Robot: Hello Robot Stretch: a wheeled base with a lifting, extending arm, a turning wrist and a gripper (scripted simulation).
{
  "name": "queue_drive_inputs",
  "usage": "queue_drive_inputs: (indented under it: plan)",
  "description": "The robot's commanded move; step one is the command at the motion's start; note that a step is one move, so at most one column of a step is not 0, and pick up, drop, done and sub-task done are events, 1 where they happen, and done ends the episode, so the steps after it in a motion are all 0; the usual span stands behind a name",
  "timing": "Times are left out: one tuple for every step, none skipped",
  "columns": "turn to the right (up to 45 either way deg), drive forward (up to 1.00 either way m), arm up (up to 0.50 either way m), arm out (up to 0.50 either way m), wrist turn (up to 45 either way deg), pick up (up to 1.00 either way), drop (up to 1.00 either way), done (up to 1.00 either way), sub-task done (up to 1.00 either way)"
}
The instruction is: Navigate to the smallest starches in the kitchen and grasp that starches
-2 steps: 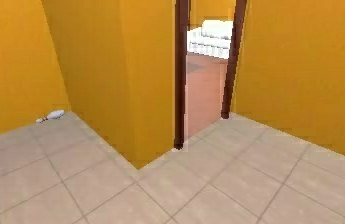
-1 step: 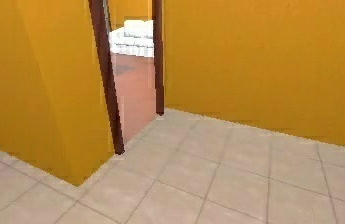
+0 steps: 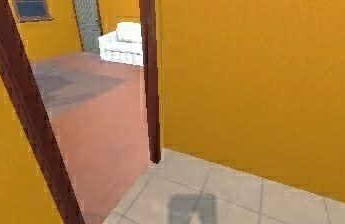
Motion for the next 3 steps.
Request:
queue_drive_inputs:
  plan:
    - [3.0,0.00,0.00,0.00,0.0,0.00,0.00,0.00,0.00]
    - [0.0,0.65,0.00,0.00,0.0,0.00,0.00,0.00,0.00]
    - [-36.0,0.00,0.00,0.00,0.0,0.00,0.00,0.00,0.00]
